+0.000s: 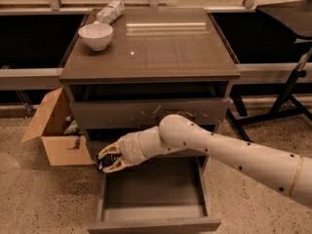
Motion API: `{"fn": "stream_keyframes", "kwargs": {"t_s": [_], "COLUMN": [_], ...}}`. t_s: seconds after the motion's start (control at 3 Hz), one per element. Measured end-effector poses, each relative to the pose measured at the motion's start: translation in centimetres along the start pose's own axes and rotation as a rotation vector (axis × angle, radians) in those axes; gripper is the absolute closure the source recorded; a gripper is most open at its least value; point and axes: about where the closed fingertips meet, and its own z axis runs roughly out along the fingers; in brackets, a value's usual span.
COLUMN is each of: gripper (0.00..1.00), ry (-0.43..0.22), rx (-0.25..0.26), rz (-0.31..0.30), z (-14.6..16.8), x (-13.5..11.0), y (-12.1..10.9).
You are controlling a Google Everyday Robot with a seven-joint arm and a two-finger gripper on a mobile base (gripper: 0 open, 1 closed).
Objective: Pick rxbar chocolate from bottom drawer and place on counter
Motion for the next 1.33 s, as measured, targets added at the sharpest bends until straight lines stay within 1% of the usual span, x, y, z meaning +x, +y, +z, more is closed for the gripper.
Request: {"fn": "stream_keyframes", "kwargs": {"t_s": [0.33,0.67,1.0,1.33], "gripper": [1.00,1.00,1.00,1.00], "ry": [0.018,0.018,0.007,0.025], "rx": [0.033,0.033,0.091,0.146], "rz": [-0.110,-0.110,-0.191,-0.327], "z": [-3.1,-3.1,-5.9,-10.8], "x": [-5.0,-4.9,-7.5,-12.5], "y": [-3.5,-3.5,-6.7,-12.2]}}
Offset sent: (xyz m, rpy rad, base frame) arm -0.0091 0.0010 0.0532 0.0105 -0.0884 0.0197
